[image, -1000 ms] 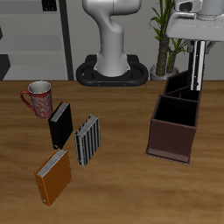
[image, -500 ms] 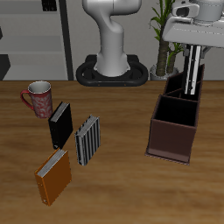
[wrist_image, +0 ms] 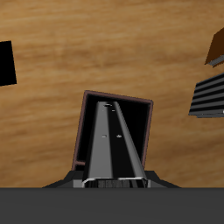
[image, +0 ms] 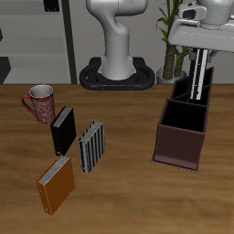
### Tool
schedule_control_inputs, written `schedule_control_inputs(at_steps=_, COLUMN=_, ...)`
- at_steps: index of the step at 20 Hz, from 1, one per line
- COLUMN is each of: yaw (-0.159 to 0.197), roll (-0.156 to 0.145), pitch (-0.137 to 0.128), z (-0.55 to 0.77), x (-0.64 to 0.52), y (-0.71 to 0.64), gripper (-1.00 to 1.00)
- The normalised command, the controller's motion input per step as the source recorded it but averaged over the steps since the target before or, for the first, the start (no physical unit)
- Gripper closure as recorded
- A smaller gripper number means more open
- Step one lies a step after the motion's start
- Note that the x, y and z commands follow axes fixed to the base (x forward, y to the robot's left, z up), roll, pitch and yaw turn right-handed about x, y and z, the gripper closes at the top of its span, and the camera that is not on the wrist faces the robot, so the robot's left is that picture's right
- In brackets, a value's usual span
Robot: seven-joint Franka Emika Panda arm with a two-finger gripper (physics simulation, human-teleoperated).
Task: Place the left striped book into the left desk caddy's right compartment
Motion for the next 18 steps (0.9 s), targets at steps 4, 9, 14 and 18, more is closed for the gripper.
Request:
schedule_control_inputs(at_steps=4, yaw=-0.006, roll=-0.026, pitch=0.023, z=-0.12, x=0.06, y=-0.11, gripper=1.0)
schedule_control_inputs(at_steps=9, yaw=-0.004, roll=-0.002, pitch=0.026, z=-0.12, x=0.06, y=-0.05, gripper=1.0)
schedule_control_inputs(at_steps=14, yaw=0.007, roll=0.005, pitch=0.007, z=-0.07, x=0.02, y=0.01, gripper=1.0)
schedule_control_inputs(at_steps=18, yaw=0.027, roll=0.011, pitch=0.017, z=-0.14, x=0.07, y=0.07, gripper=1.0)
